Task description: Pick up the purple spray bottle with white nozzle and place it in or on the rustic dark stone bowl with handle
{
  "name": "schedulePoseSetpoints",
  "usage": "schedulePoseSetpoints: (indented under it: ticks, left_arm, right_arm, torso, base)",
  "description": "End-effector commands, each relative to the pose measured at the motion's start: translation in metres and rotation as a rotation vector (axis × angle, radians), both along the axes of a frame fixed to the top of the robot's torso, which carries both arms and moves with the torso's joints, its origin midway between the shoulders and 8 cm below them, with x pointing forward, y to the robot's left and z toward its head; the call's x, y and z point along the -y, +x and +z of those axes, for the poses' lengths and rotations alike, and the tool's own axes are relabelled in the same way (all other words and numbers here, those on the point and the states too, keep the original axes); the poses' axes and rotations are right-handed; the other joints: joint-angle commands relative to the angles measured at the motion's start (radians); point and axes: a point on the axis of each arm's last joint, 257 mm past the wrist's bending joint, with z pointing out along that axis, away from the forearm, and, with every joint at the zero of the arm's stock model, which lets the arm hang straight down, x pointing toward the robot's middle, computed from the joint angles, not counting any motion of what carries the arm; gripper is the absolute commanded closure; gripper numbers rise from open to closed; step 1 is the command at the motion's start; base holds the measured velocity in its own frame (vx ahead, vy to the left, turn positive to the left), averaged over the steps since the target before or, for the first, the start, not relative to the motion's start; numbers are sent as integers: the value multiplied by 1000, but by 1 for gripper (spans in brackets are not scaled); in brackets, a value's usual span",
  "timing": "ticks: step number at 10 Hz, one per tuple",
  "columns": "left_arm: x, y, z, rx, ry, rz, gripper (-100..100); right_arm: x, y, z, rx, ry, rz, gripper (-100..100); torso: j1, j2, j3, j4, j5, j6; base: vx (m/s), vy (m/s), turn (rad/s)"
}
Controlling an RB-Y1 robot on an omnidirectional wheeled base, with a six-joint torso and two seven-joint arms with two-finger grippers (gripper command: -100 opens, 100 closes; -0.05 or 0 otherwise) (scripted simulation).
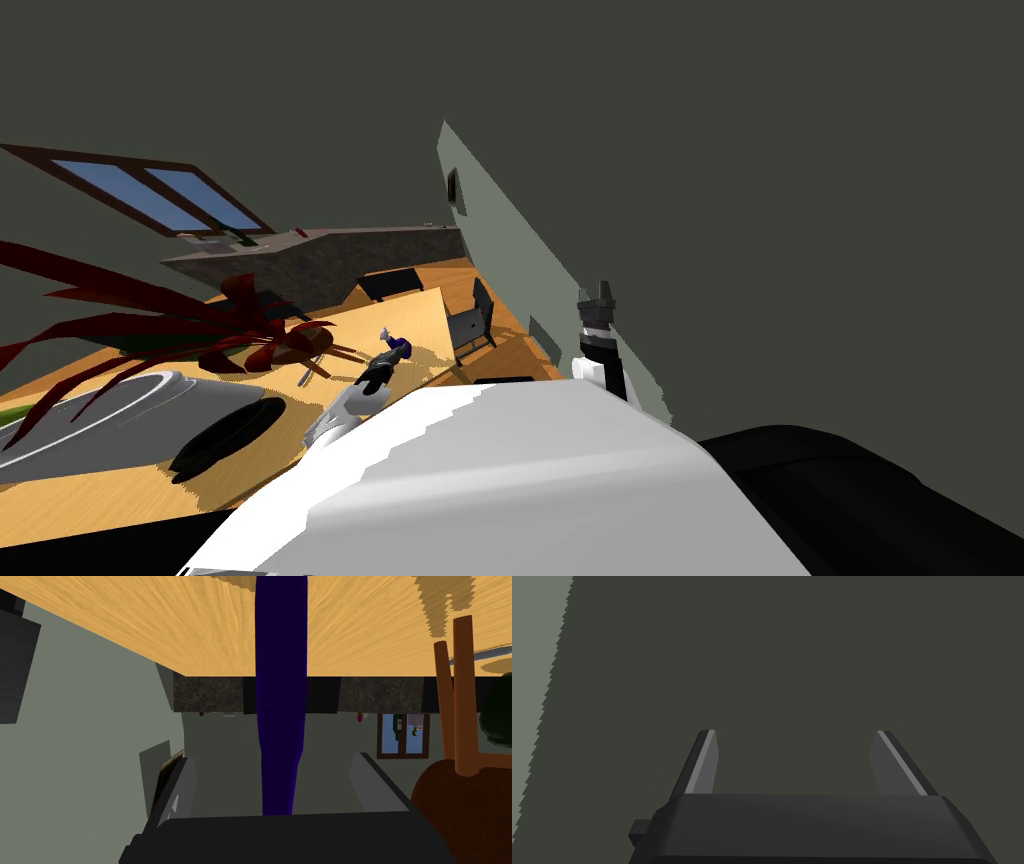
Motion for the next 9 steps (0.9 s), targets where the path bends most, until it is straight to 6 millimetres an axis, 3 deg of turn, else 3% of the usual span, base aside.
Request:
schedulePoseSetpoints:
  ticks: [1,2,5,6,7,8,9]
  left_arm:
    - [14,15,-4,3,0,-10,-100]
    - [14,15,-4,2,1,-10,-100]
    - [46,47,-9,9,-7,-32,-100]
    - [46,47,-9,4,2,-37,-100]
    - [63,63,-11,12,-12,-46,-100]
    - [63,63,-11,4,1,-53,-100]
    - [82,79,-13,15,-19,-60,-100]
  right_arm:
    - [0,0,0,0,0,0,0]
    - [0,0,0,0,0,0,0]
    - [0,0,0,0,0,0,0]
    - [0,0,0,0,0,0,0]
    - [0,0,0,0,0,0,0]
    - [0,0,0,0,0,0,0]
    - [0,0,0,0,0,0,0]
  torso:
    - [0,0,0,0,0,0]
    - [3,1,1,0,1,0]
    - [5,3,2,1,1,0]
    - [5,2,1,1,1,0]
    - [4,2,1,1,1,0]
    - [5,3,2,1,1,0]
    - [4,3,2,1,1,0]
  base:
    - [-16,44,137]
    - [-24,56,73]
    - [-24,66,113]
    - [-17,50,56]
    - [-28,61,122]
    - [-19,48,63]
    - [-20,68,127]
